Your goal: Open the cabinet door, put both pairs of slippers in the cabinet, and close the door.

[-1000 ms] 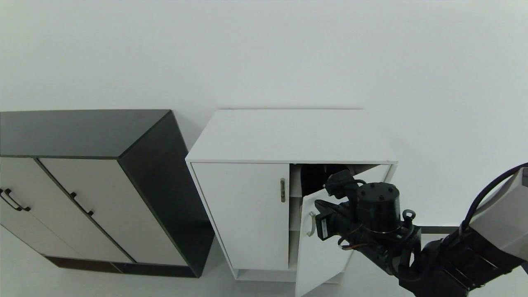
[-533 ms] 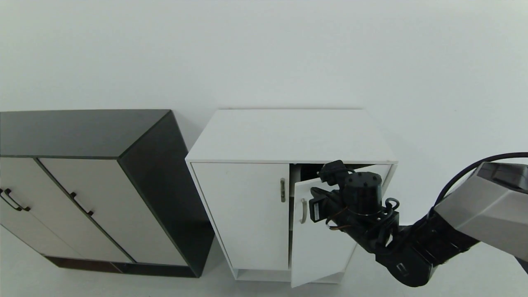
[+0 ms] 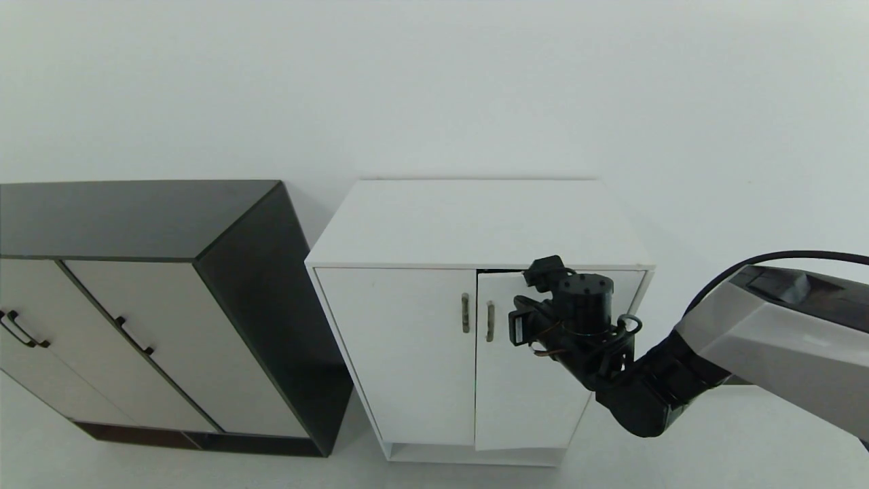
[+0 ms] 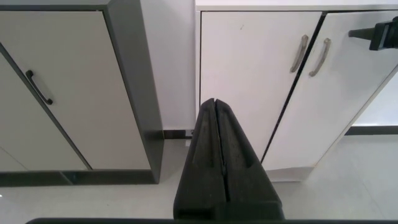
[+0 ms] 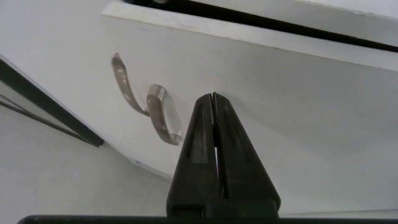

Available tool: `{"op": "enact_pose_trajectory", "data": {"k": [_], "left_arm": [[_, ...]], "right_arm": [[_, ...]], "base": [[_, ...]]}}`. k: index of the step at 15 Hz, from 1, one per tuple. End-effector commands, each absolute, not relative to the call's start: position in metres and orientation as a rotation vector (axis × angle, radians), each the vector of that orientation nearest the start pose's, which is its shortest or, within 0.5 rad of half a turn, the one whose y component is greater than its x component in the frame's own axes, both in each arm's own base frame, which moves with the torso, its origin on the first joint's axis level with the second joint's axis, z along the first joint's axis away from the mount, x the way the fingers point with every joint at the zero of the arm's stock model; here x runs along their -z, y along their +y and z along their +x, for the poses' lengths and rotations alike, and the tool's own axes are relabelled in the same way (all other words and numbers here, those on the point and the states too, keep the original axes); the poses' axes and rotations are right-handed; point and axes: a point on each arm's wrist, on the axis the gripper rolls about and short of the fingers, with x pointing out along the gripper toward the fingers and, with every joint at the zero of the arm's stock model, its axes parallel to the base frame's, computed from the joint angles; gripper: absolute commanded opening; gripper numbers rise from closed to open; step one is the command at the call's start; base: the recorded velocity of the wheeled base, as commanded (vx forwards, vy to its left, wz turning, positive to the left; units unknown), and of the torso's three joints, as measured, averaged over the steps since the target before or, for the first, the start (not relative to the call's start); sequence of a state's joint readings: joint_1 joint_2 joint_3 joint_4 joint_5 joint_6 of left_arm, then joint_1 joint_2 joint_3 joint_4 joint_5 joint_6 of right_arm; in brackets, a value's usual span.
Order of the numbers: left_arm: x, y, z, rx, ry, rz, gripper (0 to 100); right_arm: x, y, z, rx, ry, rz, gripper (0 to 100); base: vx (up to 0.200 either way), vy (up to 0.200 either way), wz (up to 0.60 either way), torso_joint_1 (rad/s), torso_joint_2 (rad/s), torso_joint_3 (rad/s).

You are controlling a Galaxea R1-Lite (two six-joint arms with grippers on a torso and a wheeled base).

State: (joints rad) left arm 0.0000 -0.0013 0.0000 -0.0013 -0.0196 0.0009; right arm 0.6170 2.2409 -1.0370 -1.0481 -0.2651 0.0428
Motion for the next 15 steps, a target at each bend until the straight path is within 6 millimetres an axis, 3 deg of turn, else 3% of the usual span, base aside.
{"op": "enact_pose_trajectory", "data": {"k": [1, 15], "left_arm": [[-0.076, 0.000, -0.023, 0.018, -0.002, 0.002, 0], [-0.076, 0.000, -0.023, 0.017, -0.002, 0.000, 0]], "right_arm": [[-0.077, 0.237, 0.352, -0.338, 0.157, -0.027, 0], [-0.076, 0.233, 0.366, -0.313, 0.137, -0.016, 0]], "base": [[0.000, 0.000, 0.00, 0.000, 0.00, 0.000], [0.000, 0.000, 0.00, 0.000, 0.00, 0.000]]}}
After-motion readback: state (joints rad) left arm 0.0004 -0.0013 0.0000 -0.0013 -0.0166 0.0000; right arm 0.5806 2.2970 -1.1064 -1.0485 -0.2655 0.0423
